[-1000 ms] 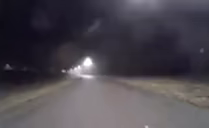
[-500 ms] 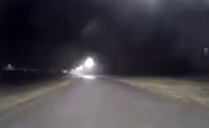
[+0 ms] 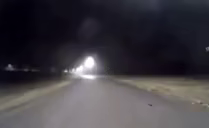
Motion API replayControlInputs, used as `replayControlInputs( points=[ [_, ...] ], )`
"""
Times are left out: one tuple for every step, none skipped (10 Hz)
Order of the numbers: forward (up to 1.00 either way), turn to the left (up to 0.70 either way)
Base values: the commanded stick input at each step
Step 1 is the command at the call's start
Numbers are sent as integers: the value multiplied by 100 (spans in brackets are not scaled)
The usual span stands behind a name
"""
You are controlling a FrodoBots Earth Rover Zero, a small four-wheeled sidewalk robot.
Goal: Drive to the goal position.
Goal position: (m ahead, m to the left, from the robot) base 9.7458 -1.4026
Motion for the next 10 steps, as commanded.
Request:
replayControlInputs(
  points=[
    [100, 15],
    [100, 4],
    [100, 4],
    [100, 5],
    [100, 5],
    [100, 5],
    [100, 6],
    [100, 6],
    [100, 6],
    [100, 7]
  ],
)
